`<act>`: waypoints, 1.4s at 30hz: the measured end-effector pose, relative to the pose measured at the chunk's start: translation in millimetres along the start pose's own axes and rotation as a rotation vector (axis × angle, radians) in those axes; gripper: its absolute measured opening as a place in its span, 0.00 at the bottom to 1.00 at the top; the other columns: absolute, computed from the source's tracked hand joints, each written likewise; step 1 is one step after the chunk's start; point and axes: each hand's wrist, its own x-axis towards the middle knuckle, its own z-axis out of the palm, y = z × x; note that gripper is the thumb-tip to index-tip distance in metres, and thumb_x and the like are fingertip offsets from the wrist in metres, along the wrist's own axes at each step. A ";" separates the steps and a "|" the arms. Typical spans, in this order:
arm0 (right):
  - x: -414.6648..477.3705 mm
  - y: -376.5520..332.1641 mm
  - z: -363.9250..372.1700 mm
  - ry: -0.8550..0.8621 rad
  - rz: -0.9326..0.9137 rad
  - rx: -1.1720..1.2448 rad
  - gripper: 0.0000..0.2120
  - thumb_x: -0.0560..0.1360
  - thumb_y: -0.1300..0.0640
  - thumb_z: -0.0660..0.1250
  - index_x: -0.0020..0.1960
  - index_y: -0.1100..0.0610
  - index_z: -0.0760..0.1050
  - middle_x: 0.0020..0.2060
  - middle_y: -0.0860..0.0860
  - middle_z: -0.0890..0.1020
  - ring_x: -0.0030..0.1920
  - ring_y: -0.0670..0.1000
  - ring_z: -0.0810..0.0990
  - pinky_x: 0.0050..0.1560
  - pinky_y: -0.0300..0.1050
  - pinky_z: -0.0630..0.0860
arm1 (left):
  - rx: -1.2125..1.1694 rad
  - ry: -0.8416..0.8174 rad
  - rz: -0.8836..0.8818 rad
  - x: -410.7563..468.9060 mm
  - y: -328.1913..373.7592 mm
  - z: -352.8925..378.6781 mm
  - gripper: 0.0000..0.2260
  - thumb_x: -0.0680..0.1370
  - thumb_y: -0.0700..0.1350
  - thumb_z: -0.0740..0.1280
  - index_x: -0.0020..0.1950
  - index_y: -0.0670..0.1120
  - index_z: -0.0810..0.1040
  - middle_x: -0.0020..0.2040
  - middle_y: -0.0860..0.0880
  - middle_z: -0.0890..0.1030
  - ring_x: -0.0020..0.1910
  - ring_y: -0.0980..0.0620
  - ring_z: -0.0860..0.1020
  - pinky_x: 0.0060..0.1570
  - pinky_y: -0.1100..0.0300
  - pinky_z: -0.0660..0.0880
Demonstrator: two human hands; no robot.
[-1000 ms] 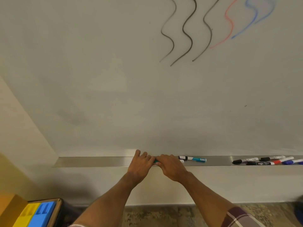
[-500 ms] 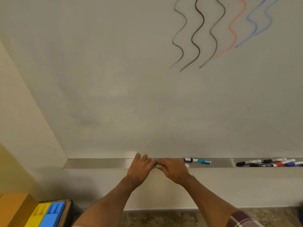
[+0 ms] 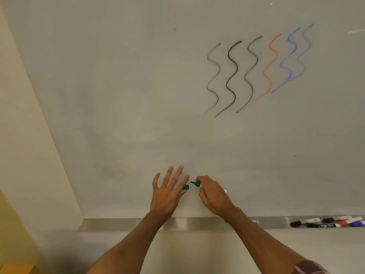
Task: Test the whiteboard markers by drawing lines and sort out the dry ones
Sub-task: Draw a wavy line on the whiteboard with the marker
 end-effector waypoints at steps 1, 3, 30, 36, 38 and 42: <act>11.1 -1.3 -9.5 0.047 -0.026 0.015 0.13 0.77 0.62 0.58 0.61 0.57 0.70 0.49 0.53 0.77 0.41 0.51 0.76 0.43 0.47 0.74 | 0.002 0.044 -0.012 14.0 -5.6 -8.1 0.22 0.82 0.55 0.56 0.76 0.53 0.67 0.78 0.47 0.62 0.77 0.43 0.59 0.69 0.38 0.56; 34.3 -7.0 -32.5 0.135 -0.061 0.046 0.15 0.78 0.59 0.57 0.65 0.56 0.69 0.50 0.53 0.77 0.42 0.51 0.77 0.42 0.46 0.75 | 0.007 0.131 -0.023 45.5 -17.8 -27.1 0.21 0.82 0.55 0.57 0.75 0.53 0.67 0.77 0.47 0.63 0.77 0.43 0.59 0.70 0.37 0.56; 206.0 -67.7 -217.2 0.736 -0.420 0.002 0.18 0.73 0.54 0.68 0.61 0.53 0.71 0.47 0.50 0.79 0.46 0.48 0.75 0.47 0.46 0.73 | 0.080 0.492 -0.043 275.5 -115.6 -160.1 0.24 0.85 0.57 0.47 0.79 0.51 0.57 0.79 0.47 0.57 0.78 0.38 0.51 0.69 0.27 0.47; 220.9 -68.2 -216.8 0.893 -0.418 -0.077 0.13 0.76 0.50 0.61 0.54 0.56 0.75 0.42 0.53 0.80 0.40 0.51 0.77 0.43 0.50 0.73 | 0.116 0.543 -0.043 280.5 -119.0 -154.8 0.25 0.84 0.58 0.49 0.80 0.53 0.53 0.80 0.48 0.54 0.78 0.40 0.51 0.71 0.29 0.48; 226.6 -67.6 -215.7 0.915 -0.390 -0.079 0.14 0.76 0.50 0.60 0.55 0.58 0.77 0.42 0.53 0.81 0.39 0.52 0.77 0.43 0.49 0.73 | 0.109 0.542 -0.045 280.8 -119.1 -154.0 0.25 0.84 0.58 0.49 0.80 0.53 0.53 0.80 0.48 0.54 0.78 0.40 0.51 0.71 0.29 0.47; 231.3 -64.5 -210.1 0.914 -0.337 -0.067 0.15 0.76 0.50 0.59 0.54 0.58 0.77 0.40 0.53 0.81 0.37 0.51 0.77 0.42 0.47 0.71 | 0.114 0.543 -0.041 279.6 -119.5 -151.7 0.25 0.84 0.58 0.49 0.80 0.53 0.52 0.80 0.48 0.54 0.78 0.40 0.51 0.71 0.29 0.49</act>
